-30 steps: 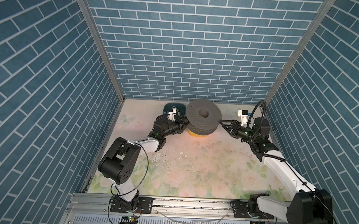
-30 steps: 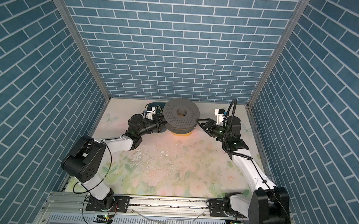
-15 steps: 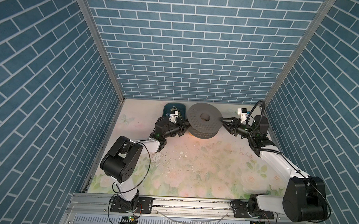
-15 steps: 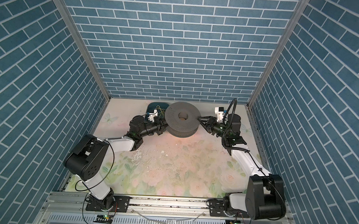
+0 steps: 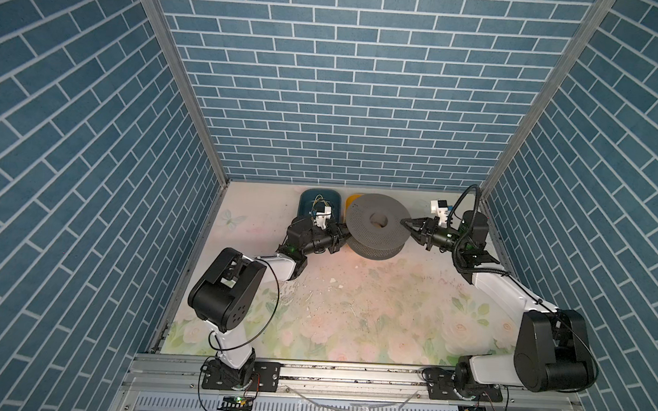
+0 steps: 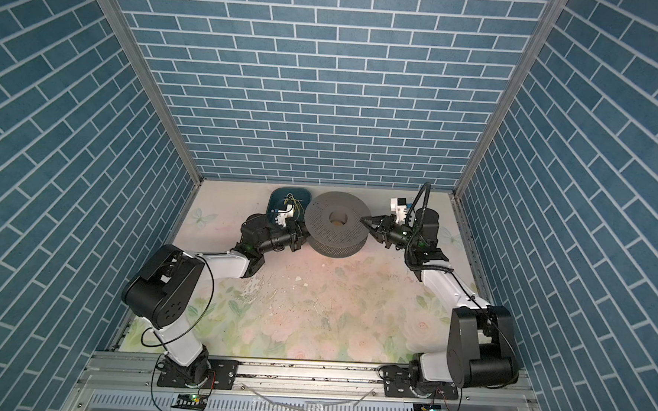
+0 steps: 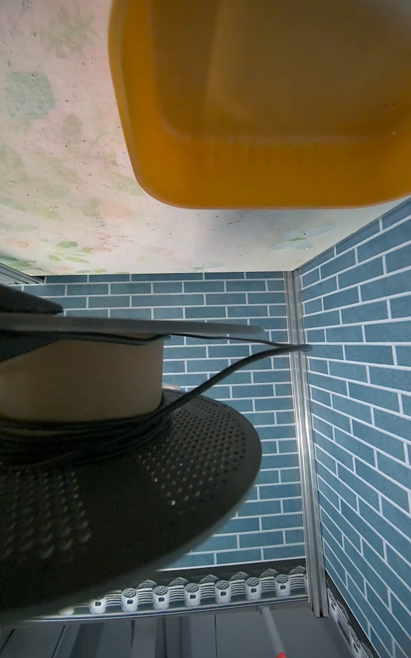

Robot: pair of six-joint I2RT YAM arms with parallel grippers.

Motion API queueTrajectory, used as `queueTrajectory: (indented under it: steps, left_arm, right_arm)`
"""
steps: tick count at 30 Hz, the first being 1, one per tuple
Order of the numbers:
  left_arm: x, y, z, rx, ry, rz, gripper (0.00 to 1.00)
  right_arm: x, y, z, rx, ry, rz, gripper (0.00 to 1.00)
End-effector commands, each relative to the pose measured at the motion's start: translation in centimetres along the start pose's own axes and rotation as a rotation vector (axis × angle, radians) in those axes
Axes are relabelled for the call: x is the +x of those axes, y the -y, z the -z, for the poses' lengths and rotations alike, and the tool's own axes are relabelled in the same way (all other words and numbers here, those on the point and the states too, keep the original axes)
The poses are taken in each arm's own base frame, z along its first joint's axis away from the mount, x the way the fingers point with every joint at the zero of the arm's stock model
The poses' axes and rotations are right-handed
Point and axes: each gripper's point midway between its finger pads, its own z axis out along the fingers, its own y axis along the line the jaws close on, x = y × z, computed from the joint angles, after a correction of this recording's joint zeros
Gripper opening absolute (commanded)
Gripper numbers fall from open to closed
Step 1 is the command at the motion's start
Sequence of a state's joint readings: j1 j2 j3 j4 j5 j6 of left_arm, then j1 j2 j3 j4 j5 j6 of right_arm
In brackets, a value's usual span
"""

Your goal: Wrap the cables

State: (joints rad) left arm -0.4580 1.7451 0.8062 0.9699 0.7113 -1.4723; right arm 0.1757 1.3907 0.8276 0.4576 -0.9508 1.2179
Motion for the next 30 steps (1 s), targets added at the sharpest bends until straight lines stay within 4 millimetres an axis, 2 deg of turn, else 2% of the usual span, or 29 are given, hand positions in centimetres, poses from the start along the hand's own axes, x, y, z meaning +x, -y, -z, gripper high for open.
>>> queueTrajectory:
  steps: [1,2,7,14,18,20,30]
  left_arm:
    - [1.1,2.1,0.1,0.072,-0.046,-0.08,0.01]
    - [1.2,1.9,0.1,0.066,-0.051,-0.082,0.03]
    - [1.6,1.4,0.3,0.049,-0.06,-0.076,0.12]
    - [2.4,0.3,1.2,0.029,-0.07,-0.059,0.3]
    - [2.8,-0.1,1.7,0.018,-0.066,-0.06,0.32]
    - [3.3,-1.2,2.2,-0.006,-0.068,-0.043,0.32]
    - [5.7,-4.4,3.6,-0.117,-0.128,-0.026,0.32]
  right_arm:
    - [-0.1,-0.6,0.0,-0.029,-0.011,0.045,0.03]
    - [0.1,-0.4,0.0,-0.027,-0.014,0.04,0.0]
    - [0.4,0.4,0.0,-0.012,-0.019,0.017,0.0]
    - [1.1,1.9,0.2,0.01,-0.028,-0.026,0.0]
    - [1.8,2.9,0.3,-0.004,-0.035,-0.062,0.0]
    - [1.9,3.1,0.4,-0.024,-0.033,-0.075,0.0]
    - [3.0,4.3,0.7,-0.061,-0.042,-0.099,0.0]
